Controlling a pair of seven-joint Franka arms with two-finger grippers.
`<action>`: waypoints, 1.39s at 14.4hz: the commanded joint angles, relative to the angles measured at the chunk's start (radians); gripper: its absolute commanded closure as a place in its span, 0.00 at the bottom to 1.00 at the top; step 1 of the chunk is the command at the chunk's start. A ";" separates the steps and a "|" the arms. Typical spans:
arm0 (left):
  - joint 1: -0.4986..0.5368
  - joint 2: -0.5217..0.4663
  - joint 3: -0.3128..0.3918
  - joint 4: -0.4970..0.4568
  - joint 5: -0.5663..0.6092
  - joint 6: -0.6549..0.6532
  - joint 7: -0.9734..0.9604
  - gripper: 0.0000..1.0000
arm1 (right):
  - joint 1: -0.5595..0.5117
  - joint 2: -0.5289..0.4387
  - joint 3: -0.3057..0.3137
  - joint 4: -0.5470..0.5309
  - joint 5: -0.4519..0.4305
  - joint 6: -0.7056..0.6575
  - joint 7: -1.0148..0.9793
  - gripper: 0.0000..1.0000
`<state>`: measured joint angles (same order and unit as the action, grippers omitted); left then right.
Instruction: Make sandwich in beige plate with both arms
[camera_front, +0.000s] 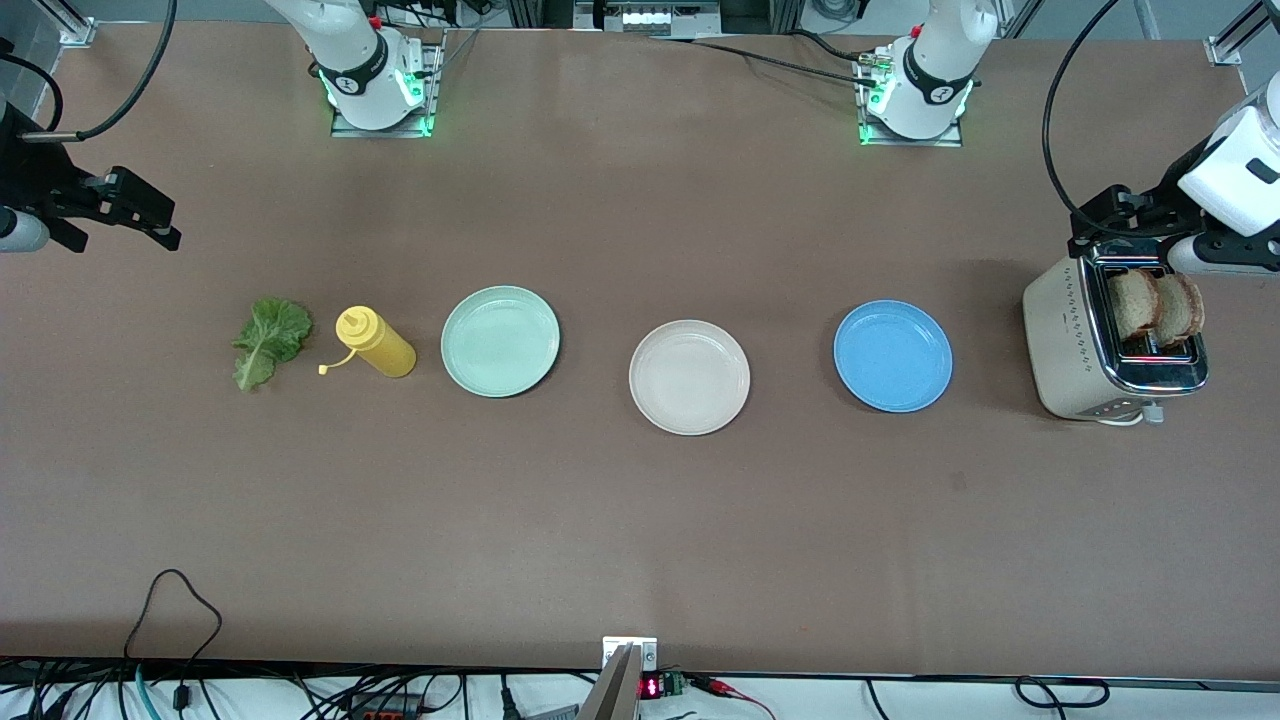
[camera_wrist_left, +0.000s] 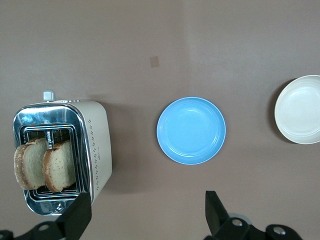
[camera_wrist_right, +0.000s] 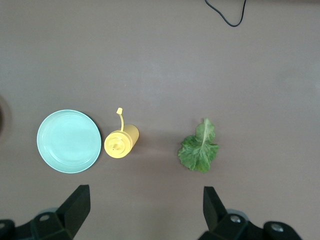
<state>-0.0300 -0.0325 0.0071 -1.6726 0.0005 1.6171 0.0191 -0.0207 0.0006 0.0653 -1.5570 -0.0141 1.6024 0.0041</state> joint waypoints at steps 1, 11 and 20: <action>-0.002 0.013 0.004 0.033 0.018 -0.029 0.019 0.00 | -0.018 -0.004 0.013 0.017 0.003 -0.022 -0.003 0.00; -0.002 0.016 0.005 0.033 0.018 -0.034 0.016 0.00 | -0.018 -0.002 0.013 0.015 0.003 -0.021 -0.001 0.00; -0.001 0.025 0.008 0.031 0.018 -0.069 0.013 0.00 | -0.018 -0.002 0.013 0.015 0.005 -0.022 -0.001 0.00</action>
<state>-0.0297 -0.0272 0.0096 -1.6720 0.0005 1.5774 0.0208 -0.0222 0.0005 0.0653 -1.5569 -0.0141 1.6003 0.0041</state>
